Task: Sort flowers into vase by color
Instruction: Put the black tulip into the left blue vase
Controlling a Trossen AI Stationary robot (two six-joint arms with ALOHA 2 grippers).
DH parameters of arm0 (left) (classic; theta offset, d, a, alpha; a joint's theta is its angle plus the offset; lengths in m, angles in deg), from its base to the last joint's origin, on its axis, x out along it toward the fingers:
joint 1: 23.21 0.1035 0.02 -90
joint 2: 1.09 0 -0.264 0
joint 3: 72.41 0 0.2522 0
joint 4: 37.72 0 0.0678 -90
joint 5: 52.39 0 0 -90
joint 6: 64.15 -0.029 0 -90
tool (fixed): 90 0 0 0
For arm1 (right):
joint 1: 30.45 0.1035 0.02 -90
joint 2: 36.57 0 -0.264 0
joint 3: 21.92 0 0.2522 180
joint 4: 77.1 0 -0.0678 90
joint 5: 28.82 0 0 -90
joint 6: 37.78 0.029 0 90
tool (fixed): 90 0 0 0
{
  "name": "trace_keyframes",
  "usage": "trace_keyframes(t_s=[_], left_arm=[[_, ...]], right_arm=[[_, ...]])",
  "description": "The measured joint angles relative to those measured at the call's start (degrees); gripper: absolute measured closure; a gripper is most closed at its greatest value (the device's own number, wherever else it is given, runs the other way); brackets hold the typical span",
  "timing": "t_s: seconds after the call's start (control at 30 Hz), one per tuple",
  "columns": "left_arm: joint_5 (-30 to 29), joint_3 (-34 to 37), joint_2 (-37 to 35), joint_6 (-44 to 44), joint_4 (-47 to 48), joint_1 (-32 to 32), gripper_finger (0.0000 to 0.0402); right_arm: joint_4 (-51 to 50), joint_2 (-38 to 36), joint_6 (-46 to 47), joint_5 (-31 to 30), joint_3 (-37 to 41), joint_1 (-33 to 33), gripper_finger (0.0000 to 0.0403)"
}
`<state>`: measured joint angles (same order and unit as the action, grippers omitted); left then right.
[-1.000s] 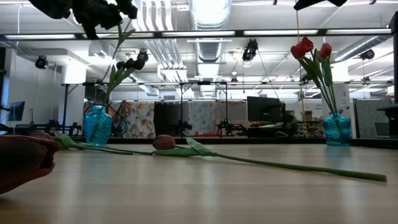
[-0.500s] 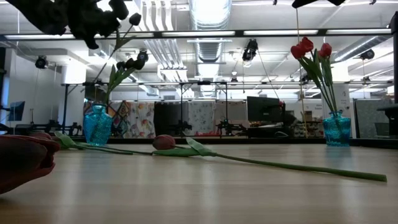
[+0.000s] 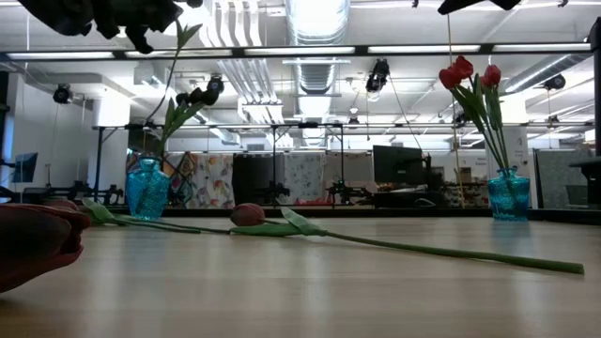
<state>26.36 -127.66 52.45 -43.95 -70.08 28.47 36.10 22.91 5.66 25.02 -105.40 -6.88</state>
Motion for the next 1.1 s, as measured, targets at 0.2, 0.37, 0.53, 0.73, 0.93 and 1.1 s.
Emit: trace_keyframes(t_s=[0.2,0.37,0.53,0.73,0.93,1.1], left_arm=[[0.00,5.50,-0.38,-0.18,-6.68,0.04,0.0402],[-0.11,9.25,2.21,-0.53,-14.36,0.11,0.0402],[-0.25,10.30,5.34,-0.89,-18.59,0.20,0.0402],[0.99,7.80,7.69,-0.72,-19.22,0.17,0.0402],[10.36,4.18,6.43,3.86,-19.33,-1.59,0.0402],[16.85,2.11,4.57,7.50,-16.28,-6.03,0.0402]], right_arm=[[0.47,0.00,0.04,0.04,0.00,0.00,0.0188],[1.57,0.00,0.04,0.09,0.00,0.00,0.0188],[1.73,0.00,0.05,0.15,0.00,0.00,0.0188],[4.54,0.00,-0.45,0.07,0.00,-0.02,0.0188],[19.25,3.07,-16.72,-2.85,0.00,-3.24,0.0188],[35.42,8.62,-26.82,3.26,-0.08,-10.09,0.0188]])
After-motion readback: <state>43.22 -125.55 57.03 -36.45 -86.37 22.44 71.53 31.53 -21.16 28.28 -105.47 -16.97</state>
